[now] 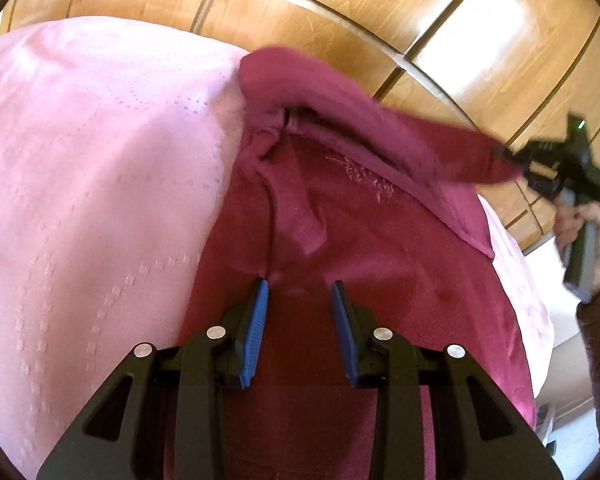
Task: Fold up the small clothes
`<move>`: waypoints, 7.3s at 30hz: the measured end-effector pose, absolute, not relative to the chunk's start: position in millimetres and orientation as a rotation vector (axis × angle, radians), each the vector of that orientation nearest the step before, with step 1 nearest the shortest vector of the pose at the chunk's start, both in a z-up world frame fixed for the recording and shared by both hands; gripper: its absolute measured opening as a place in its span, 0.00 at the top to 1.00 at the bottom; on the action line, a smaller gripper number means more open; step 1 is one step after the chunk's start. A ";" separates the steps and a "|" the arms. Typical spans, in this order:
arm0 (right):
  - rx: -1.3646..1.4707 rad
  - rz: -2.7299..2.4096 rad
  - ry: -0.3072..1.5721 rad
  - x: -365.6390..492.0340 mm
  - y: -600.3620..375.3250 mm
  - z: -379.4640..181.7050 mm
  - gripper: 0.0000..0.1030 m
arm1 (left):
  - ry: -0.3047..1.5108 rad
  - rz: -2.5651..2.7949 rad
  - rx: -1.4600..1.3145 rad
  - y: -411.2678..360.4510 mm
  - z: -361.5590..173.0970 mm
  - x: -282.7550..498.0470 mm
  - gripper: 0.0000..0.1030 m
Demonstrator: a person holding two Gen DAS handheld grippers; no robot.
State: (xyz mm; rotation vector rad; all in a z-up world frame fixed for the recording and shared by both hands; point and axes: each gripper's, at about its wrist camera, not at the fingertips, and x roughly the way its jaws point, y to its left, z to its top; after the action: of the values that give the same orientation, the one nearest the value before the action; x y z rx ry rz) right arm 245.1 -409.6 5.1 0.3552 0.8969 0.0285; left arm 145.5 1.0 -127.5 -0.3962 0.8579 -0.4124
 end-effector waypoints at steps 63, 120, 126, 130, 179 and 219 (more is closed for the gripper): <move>0.116 0.074 0.853 209.7 -381.6 -95.4 0.26 | 0.850 -0.088 -0.120 -28.1 -114.5 349.5 0.70; 0.000 0.052 1.016 129.6 -363.8 -87.2 0.05 | 0.676 -0.151 -0.045 -20.6 -59.6 100.3 0.46; 0.020 0.079 1.030 96.4 -368.2 -91.1 0.04 | 0.701 -0.145 -0.054 -15.3 -71.0 94.6 0.46; 0.040 0.089 1.034 79.5 -370.9 -88.7 0.05 | 0.717 -0.139 -0.061 -10.6 -77.7 90.4 0.46; 0.310 0.300 1.132 -44.2 -431.7 -41.4 0.92 | 0.905 -0.555 -0.302 47.2 -88.6 35.9 0.93; 0.336 0.092 1.040 75.8 -458.2 -76.3 0.71 | 0.949 -0.395 -0.321 12.0 -114.3 163.7 0.76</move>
State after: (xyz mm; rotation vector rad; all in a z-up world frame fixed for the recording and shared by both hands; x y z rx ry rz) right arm 75.8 -458.2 -76.3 0.3355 1.0399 0.0920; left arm 163.7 12.0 -114.3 -0.3214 0.9492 -0.3946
